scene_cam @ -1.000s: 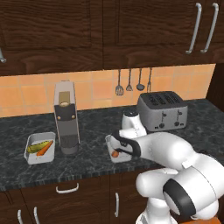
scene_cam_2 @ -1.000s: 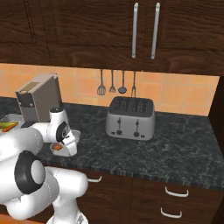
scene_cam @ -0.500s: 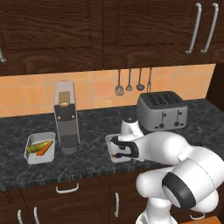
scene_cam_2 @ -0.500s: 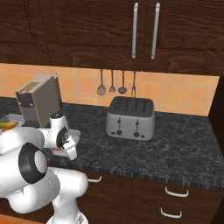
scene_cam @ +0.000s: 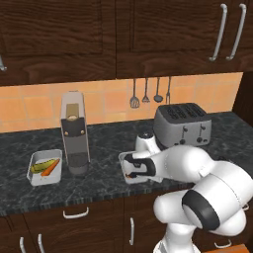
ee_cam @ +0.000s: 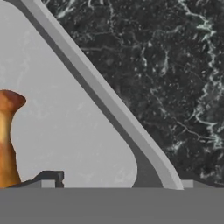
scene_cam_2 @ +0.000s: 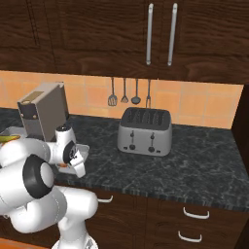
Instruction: Take the meat container that has the chicken drumstick and place it on the second highest rack of the freezer. Then take the vegetable container that has the cucumber and carrot and place it on the highest rack of the freezer.
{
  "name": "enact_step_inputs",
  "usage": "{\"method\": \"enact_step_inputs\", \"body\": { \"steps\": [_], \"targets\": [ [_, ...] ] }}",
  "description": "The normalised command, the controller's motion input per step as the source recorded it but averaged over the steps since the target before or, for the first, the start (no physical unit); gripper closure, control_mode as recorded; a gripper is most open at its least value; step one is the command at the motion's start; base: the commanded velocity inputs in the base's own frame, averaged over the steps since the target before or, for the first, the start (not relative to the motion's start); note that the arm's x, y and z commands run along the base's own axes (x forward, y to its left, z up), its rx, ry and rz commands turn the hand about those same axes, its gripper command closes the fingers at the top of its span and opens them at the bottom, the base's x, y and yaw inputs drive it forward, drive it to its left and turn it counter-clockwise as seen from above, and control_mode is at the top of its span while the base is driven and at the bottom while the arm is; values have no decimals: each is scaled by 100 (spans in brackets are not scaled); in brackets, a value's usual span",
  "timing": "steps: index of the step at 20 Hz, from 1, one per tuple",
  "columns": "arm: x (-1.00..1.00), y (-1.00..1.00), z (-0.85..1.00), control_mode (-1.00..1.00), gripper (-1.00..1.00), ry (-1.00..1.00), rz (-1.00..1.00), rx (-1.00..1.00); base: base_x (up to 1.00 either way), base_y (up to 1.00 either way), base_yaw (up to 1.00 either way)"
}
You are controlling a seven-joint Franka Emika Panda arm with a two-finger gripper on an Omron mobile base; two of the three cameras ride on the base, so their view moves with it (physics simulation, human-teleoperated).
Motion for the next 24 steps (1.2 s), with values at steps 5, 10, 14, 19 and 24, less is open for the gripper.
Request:
{"method": "enact_step_inputs", "body": {
  "steps": [5, 10, 14, 19, 24],
  "targets": [
    [0, 3, -39, -100, -100, 0, 0, 0, 0, 0, 0],
    [0, 0, 0, -100, -100, 0, 0, 0, 0, 0, 0],
    [0, 0, 0, -100, 100, 0, 0, 0, 0, 0, 0],
    [0, 0, 0, -100, 100, 0, 0, 0, 0, 0, 0],
    [0, 0, 0, -100, 100, 0, 0, 0, 0, 0, 0]
  ]
}}
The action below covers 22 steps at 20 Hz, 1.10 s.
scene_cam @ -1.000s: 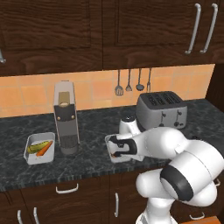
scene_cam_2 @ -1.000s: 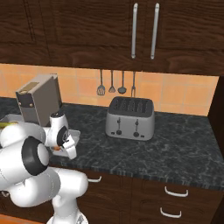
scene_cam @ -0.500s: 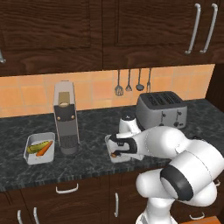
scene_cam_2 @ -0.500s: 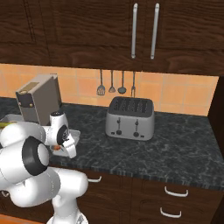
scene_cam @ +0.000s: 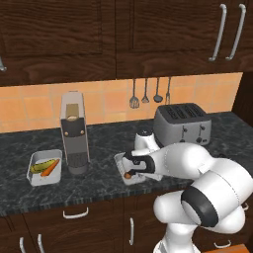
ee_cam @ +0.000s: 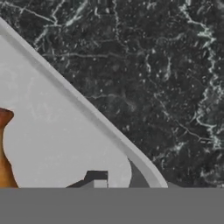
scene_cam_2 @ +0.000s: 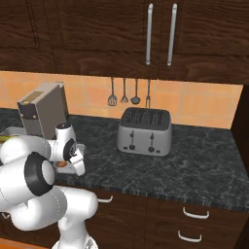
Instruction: Take the meat container that has the chicken drumstick and place it on the second highest rack of the freezer. Then take the vegetable container that has the cucumber and carrot and place it on the highest rack of the freezer.
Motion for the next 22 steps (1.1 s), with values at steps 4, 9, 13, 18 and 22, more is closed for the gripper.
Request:
{"method": "enact_step_inputs", "body": {
  "steps": [4, 9, 13, 18, 22],
  "targets": [
    [0, -6, 1, -100, 100, 1, 2, 0, 0, 0, 0],
    [-9, -12, 43, -100, 100, 0, -1, 3, 0, 0, 0],
    [-22, -19, 57, -100, 100, 0, -6, 6, 0, 0, 0],
    [-33, -45, 48, -100, 100, 0, -6, 6, 0, 0, 0],
    [-40, -71, 47, -100, 100, 0, -2, 1, 0, 0, 0]
  ]
}}
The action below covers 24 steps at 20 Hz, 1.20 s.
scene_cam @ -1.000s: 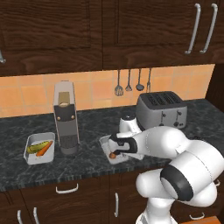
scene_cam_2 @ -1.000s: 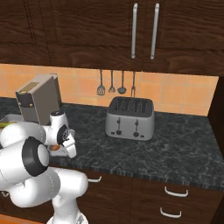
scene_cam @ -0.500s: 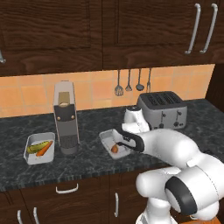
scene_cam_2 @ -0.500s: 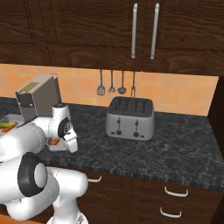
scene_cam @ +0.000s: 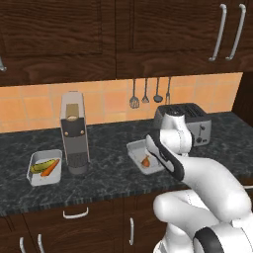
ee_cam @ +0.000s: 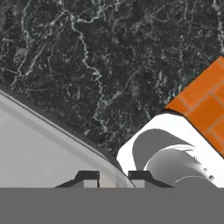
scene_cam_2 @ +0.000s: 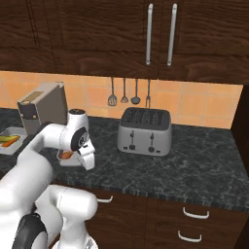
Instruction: Take the meat container that has the chicken drumstick and place it on the second highest rack of the freezer. Then take the vegetable container that has the cucumber and carrot and place it on the highest rack of the freezer.
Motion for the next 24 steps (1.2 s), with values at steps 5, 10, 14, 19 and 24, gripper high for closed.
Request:
{"method": "enact_step_inputs", "body": {
  "steps": [5, 10, 14, 19, 24],
  "targets": [
    [-35, -58, 45, -100, 100, 2, -15, 0, 0, 0, 0],
    [-8, -29, 33, -100, 100, 0, -24, 0, 0, 0, 0],
    [-1, -5, 54, -100, 100, 5, -15, 0, 0, 0, 0],
    [-14, 1, 50, -100, 100, 6, -9, -1, 0, 0, 0],
    [-39, 6, 36, -100, 100, 0, -5, -2, 0, 0, 0]
  ]
}}
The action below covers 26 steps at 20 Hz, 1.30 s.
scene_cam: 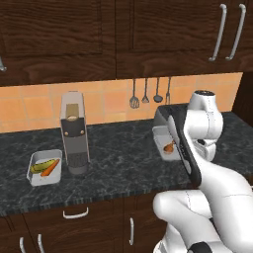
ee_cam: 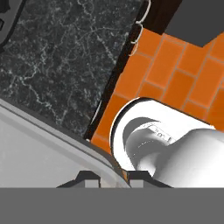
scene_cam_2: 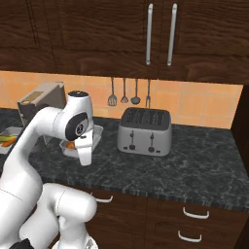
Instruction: Take the meat container that has the chicken drumstick and place it on the second highest rack of the freezer. Then take the vegetable container that has the cucumber and carrot and place it on the highest rack of the freezer.
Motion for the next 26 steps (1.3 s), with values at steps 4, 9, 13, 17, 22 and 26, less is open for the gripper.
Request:
{"method": "enact_step_inputs", "body": {
  "steps": [4, 9, 13, 17, 22, 26],
  "targets": [
    [-51, 24, 1, -100, 100, 0, -2, -10, 0, 0, 0],
    [-64, 23, 5, -100, 100, 0, -2, -7, 0, 0, 0],
    [-54, 6, 25, -100, 100, 0, -1, -1, 0, 0, 0],
    [-16, 0, 37, -100, 100, 0, 0, 0, 0, 0, 0],
    [-12, 0, 40, -100, 100, 0, 0, 0, 0, 0, 0],
    [-27, 0, 17, -100, 100, 0, 0, 0, 0, 0, 0]
  ]
}}
